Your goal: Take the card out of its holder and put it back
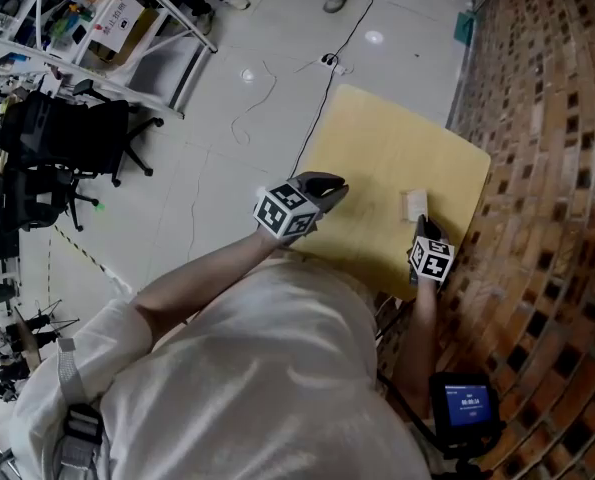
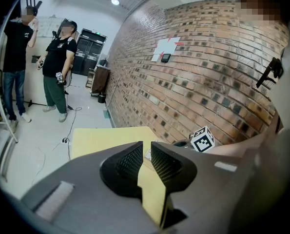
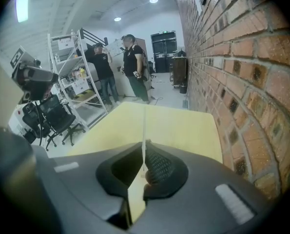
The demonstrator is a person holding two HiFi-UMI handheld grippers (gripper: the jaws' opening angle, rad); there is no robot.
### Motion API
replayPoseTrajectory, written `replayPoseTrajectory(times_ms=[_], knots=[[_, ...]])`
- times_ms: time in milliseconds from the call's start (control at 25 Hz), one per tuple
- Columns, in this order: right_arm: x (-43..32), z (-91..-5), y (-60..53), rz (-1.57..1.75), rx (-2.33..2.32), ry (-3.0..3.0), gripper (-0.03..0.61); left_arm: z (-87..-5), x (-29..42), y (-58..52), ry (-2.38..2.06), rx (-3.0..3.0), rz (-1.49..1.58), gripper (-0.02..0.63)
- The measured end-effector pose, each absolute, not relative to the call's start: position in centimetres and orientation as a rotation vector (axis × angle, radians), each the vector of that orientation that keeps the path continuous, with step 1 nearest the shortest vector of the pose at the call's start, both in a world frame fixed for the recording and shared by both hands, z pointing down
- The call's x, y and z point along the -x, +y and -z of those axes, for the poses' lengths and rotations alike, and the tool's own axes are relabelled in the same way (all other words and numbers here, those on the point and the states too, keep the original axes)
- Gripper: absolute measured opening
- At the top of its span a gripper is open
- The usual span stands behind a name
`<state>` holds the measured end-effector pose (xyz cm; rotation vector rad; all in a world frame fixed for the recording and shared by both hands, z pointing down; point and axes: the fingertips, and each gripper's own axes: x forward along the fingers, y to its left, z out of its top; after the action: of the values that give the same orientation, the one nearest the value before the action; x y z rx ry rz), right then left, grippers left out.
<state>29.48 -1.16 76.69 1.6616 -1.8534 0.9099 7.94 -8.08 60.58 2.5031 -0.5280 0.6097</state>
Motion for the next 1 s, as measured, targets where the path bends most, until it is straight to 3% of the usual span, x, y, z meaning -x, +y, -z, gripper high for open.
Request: replayPoseTrajectory(times_ms=[1000], knots=[[-29.1,-79.6,-0.9,-1.022,-1.742,-1.806,0.015,-60.9,-7.4,-7.8,-0.538,-2.482,-0.63,0.069]])
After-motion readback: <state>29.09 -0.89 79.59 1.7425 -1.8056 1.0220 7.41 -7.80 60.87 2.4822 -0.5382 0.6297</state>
